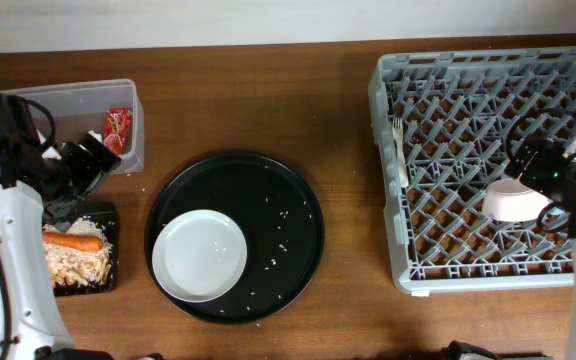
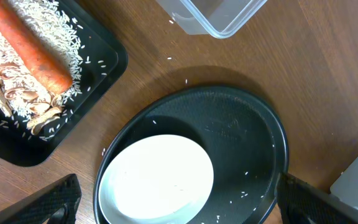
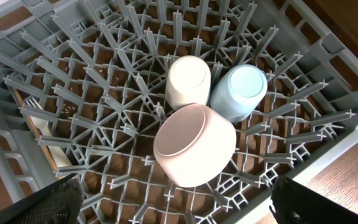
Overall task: Sort waste into correct bins and load items into the dishwasher rack
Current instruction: 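Move the right gripper back to the white plate on the tray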
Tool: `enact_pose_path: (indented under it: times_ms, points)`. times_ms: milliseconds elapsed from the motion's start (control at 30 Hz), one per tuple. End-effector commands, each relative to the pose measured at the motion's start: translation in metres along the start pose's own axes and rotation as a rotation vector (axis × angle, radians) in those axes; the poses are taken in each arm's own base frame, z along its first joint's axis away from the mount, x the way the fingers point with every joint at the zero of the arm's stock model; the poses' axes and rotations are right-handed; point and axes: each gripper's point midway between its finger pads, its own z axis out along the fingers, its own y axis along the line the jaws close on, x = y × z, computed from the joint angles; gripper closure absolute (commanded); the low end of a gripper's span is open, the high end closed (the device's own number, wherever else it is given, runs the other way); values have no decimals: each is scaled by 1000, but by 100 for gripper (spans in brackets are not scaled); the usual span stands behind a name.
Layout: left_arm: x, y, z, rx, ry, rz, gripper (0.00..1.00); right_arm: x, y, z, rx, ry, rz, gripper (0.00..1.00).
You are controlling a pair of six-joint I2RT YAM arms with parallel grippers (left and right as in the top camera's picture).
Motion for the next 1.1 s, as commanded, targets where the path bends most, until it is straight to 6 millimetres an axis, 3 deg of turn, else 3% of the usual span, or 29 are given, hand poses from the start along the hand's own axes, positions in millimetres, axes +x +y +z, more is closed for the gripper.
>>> enact_pose_path:
  times_ms: [0, 333, 400, 433, 500, 600, 667, 767, 867, 967, 1033, 1067]
  points:
    - [0, 0, -2, 7, -1, -3, 1, -5, -4, -2, 18, -14, 18, 1]
    - [0, 0, -2, 7, -1, -3, 1, -8, 3, -2, -22, -24, 21, 1]
    - [0, 0, -2, 7, -1, -3, 1, -8, 33, -5, -193, -13, 21, 1]
    - [0, 0, -2, 7, -1, -3, 1, 1, 59, -12, -352, 35, 15, 1]
    - [0, 0, -2, 7, -1, -3, 1, 21, 117, -50, -756, 158, 15, 1]
    - [0, 0, -2, 7, -1, -3, 1, 38, 159, -87, -1020, 186, -139, 2]
    - [0, 0, -2, 7, -1, -3, 1, 61, 182, -96, -1041, 222, -252, 9]
    - [0, 0, -2, 7, -1, -3, 1, 114, 234, -102, -999, 299, -461, 9]
    - [0, 0, -2, 7, -1, -3, 1, 171, 284, -78, -812, 375, -522, 10]
    - [0, 0, -2, 7, -1, -3, 1, 241, 337, -59, -777, 465, -616, 11]
    - [0, 0, -2, 7, -1, -3, 1, 280, 358, -41, -752, 515, -644, 14]
    - [0, 0, -2, 7, -1, -3, 1, 311, 368, -25, -721, 562, -665, 20]
